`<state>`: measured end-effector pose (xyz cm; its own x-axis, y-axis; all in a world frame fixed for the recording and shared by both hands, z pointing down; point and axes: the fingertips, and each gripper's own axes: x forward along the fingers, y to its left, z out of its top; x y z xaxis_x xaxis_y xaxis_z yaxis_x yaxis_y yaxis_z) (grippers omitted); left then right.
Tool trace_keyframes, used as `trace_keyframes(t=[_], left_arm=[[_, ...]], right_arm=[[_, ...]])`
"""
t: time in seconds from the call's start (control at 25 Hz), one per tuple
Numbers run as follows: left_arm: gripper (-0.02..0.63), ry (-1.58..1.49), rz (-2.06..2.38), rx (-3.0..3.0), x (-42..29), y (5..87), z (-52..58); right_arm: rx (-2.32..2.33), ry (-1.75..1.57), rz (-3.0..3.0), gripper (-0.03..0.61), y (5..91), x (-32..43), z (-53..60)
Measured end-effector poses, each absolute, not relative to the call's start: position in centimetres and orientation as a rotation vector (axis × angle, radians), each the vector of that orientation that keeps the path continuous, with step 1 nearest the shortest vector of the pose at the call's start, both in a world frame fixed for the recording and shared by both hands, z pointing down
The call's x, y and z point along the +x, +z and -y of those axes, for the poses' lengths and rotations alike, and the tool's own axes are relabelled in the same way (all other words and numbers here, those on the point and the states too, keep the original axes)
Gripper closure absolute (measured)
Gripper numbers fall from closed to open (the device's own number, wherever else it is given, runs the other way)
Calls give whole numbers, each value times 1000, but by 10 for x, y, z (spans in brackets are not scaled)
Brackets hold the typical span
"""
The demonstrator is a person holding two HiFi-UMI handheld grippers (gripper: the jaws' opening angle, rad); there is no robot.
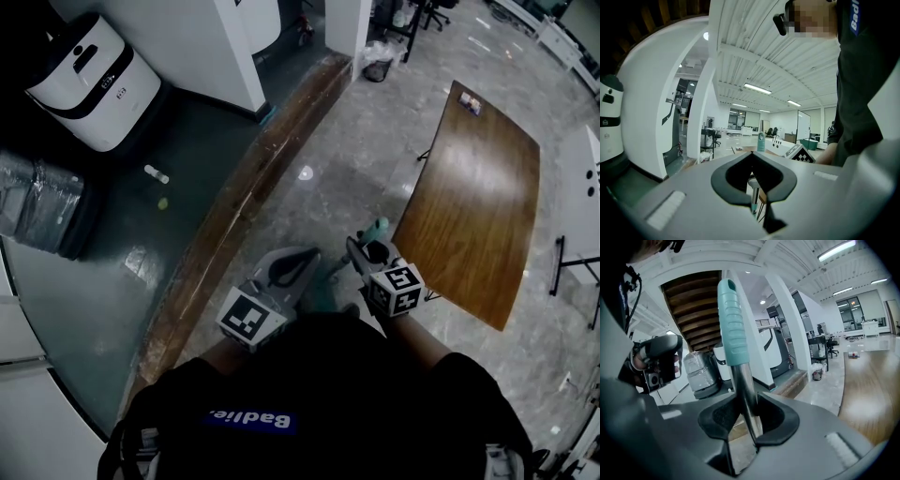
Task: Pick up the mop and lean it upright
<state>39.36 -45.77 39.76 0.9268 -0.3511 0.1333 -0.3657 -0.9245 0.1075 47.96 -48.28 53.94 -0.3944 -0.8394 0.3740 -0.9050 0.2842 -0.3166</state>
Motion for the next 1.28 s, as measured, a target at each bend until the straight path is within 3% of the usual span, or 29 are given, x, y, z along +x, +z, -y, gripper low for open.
trace_keyframes(t=[0.52, 1.28], left_arm=[[595, 113, 542, 3017, 396, 381, 456], [595, 118, 656, 3010, 399, 363, 439]], right_arm=[[1700, 541, 2571, 466, 441, 480, 484], [1562, 562, 2693, 467, 428, 470, 470]])
